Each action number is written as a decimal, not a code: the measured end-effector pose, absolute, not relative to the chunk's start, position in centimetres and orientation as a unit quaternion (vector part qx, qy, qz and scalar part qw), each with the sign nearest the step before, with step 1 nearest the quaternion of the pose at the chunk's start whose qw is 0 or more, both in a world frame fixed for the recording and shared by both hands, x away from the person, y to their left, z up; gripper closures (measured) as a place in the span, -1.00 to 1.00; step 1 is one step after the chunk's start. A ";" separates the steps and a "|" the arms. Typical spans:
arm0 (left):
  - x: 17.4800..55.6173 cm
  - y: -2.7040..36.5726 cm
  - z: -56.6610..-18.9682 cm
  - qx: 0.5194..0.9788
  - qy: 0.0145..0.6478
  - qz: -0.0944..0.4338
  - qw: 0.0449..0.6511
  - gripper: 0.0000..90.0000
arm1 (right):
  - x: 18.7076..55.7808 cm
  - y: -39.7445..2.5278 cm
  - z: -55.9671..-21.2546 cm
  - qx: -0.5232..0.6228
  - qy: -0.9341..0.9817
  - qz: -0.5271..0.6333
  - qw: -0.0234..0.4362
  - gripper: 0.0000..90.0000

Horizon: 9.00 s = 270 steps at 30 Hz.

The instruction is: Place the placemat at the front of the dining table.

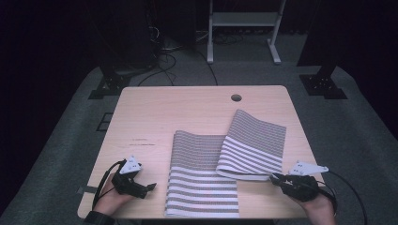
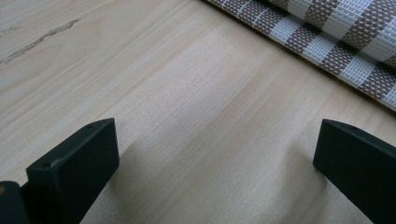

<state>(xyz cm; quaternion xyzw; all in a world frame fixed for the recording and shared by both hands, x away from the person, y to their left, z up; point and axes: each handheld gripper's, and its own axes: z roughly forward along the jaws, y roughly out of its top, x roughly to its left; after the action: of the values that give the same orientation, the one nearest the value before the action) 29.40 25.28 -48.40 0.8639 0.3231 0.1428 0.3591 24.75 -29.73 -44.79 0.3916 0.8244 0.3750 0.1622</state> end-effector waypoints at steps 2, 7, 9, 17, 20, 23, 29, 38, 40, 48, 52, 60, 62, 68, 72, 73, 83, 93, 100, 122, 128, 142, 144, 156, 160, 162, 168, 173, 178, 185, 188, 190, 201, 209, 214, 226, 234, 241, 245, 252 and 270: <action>29.4 25.3 -48.4 0.864 0.323 0.143 0.360 -1.00 | 24.8 -30.2 -44.8 0.398 0.823 0.369 0.169 0.69; 29.4 25.3 -48.4 0.864 0.323 0.143 0.359 -1.00 | 25.0 -31.0 -44.8 0.410 0.817 0.362 0.180 0.69; 29.4 25.3 -48.4 0.864 0.323 0.143 0.359 -1.00 | 25.0 -31.1 -44.8 0.413 0.816 0.361 0.181 0.69; 29.4 25.3 -48.4 0.864 0.323 0.143 0.359 -1.00 | 25.4 -32.2 -45.0 0.431 0.809 0.351 0.191 0.66; 29.4 25.3 -48.4 0.864 0.323 0.143 0.359 -1.00 | 25.6 -32.8 -45.1 0.440 0.806 0.345 0.195 0.65; 29.4 25.3 -48.4 0.864 0.323 0.143 0.359 -1.00 | 25.8 -33.3 -45.1 0.450 0.802 0.341 0.197 0.63; 29.4 25.3 -48.4 0.864 0.323 0.143 0.359 -1.00 | 26.2 -34.0 -45.2 0.461 0.797 0.332 0.205 0.61; 29.4 25.3 -48.4 0.864 0.323 0.143 0.359 -1.00 | 27.0 -34.8 -45.5 0.479 0.791 0.308 0.223 0.52; 29.4 25.3 -48.4 0.864 0.323 0.143 0.359 -1.00 | 27.1 -34.9 -45.5 0.481 0.791 0.303 0.228 0.51; 29.4 25.3 -48.4 0.864 0.323 0.143 0.359 -1.00 | 27.1 -35.4 -45.6 0.492 0.786 0.289 0.238 0.45; 29.4 25.3 -48.4 0.864 0.323 0.143 0.359 -1.00 | 27.1 -36.1 -45.6 0.502 0.778 0.292 0.241 0.46; 29.4 25.3 -48.4 0.864 0.323 0.143 0.359 -1.00 | 26.4 -36.4 -45.3 0.504 0.776 0.291 0.244 0.41; 29.4 25.3 -48.4 0.864 0.323 0.143 0.359 -1.00 | 26.3 -36.5 -45.3 0.507 0.774 0.292 0.242 0.41; 29.4 25.3 -48.4 0.864 0.323 0.143 0.359 -1.00 | 25.5 -37.8 -45.1 0.521 0.762 0.299 0.242 0.39; 29.4 25.3 -48.4 0.864 0.323 0.143 0.359 -1.00 | 25.0 -38.4 -44.6 0.528 0.751 0.313 0.243 0.37; 29.4 25.3 -48.4 0.864 0.323 0.143 0.359 -1.00 | 25.0 -38.5 -44.4 0.529 0.749 0.316 0.242 0.37; 29.4 25.3 -48.4 0.864 0.323 0.143 0.359 -1.00 | 26.5 -37.5 -45.0 0.526 0.752 0.327 0.225 0.34; 29.4 25.3 -48.4 0.864 0.323 0.143 0.359 -1.00 | 28.5 -36.5 -46.8 0.531 0.764 0.316 0.186 0.07; 29.4 25.3 -48.4 0.864 0.323 0.143 0.359 -1.00 | 28.4 -36.1 -47.3 0.525 0.771 0.305 0.193 0.17; 29.4 25.3 -48.4 0.864 0.323 0.143 0.359 -1.00 | 28.3 -35.5 -47.2 0.512 0.777 0.305 0.204 0.93; 29.4 25.3 -48.4 0.864 0.323 0.143 0.359 -1.00 | 28.4 -35.7 -47.0 0.515 0.774 0.311 0.198 0.95; 29.4 25.3 -48.4 0.864 0.323 0.143 0.359 -1.00 | 28.1 -35.0 -44.9 0.498 0.773 0.327 0.219 0.96; 29.4 25.2 -48.4 0.864 0.322 0.142 0.360 -1.00 | 28.0 -34.6 -44.3 0.491 0.772 0.335 0.224 0.96; 29.4 25.3 -47.8 0.854 0.319 0.143 0.385 -1.00 | 27.7 -33.3 -42.2 0.464 0.775 0.355 0.242 0.96; 29.3 25.2 -47.1 0.847 0.316 0.147 0.402 -1.00 | 27.8 -32.9 -41.5 0.455 0.773 0.367 0.246 0.96; 29.3 25.1 -46.9 0.844 0.314 0.148 0.409 -1.00 | 27.9 -32.7 -41.1 0.451 0.772 0.372 0.250 0.96; 29.0 24.7 -46.2 0.840 0.307 0.155 0.419 -1.00 | 28.0 -32.3 -39.8 0.439 0.766 0.390 0.259 0.96; 29.1 23.9 -45.2 0.836 0.295 0.160 0.434 -1.00 | 28.3 -31.6 -38.8 0.425 0.766 0.403 0.263 0.96; 29.1 23.4 -44.9 0.836 0.289 0.159 0.438 -1.00 | 28.5 -30.7 -38.0 0.410 0.766 0.418 0.265 0.96; 29.0 23.1 -44.7 0.834 0.285 0.156 0.446 -1.00 | 28.9 -29.2 -37.1 0.387 0.768 0.434 0.269 0.96; 29.0 23.2 -44.7 0.834 0.285 0.155 0.445 -1.00 | 29.2 -28.6 -36.8 0.378 0.769 0.441 0.268 0.97; 29.0 23.2 -44.7 0.834 0.286 0.156 0.446 -1.00 | 29.6 -27.9 -36.6 0.372 0.771 0.443 0.268 0.97; 29.0 23.3 -45.1 0.836 0.287 0.153 0.441 -1.00 | 31.0 -26.1 -36.8 0.357 0.775 0.451 0.260 0.97; 29.0 23.5 -45.1 0.835 0.289 0.155 0.442 -1.00 | 31.9 -24.9 -37.0 0.350 0.777 0.463 0.244 0.97; 29.1 23.4 -45.0 0.836 0.286 0.155 0.442 -1.00 | 32.5 -24.0 -37.2 0.344 0.780 0.466 0.236 0.97; 29.5 22.7 -44.2 0.832 0.281 0.153 0.454 -1.00 | 33.2 -21.9 -37.0 0.323 0.786 0.472 0.233 0.96; 30.4 21.8 -42.7 0.822 0.270 0.149 0.479 -1.00 | 33.4 -20.9 -36.6 0.312 0.788 0.478 0.233 0.96; 31.5 19.9 -41.2 0.820 0.249 0.139 0.496 -1.00 | 33.4 -20.6 -36.5 0.308 0.788 0.480 0.233 0.96; 32.0 18.5 -40.4 0.821 0.235 0.135 0.503 -1.00 | 33.4 -20.5 -36.1 0.306 0.786 0.484 0.235 0.96; 32.8 16.3 -39.3 0.823 0.217 0.122 0.511 -0.96 | 33.3 -20.0 -35.4 0.296 0.785 0.489 0.240 0.96; 34.3 12.6 -37.4 0.819 0.192 0.121 0.527 -0.95 | 32.8 -17.5 -34.6 0.267 0.793 0.496 0.232 0.96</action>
<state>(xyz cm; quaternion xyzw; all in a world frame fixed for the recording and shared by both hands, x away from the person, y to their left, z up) 34.30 12.59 -37.44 0.8188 0.1923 0.1214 0.5271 32.82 -17.52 -34.61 0.2674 0.7930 0.4960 0.2318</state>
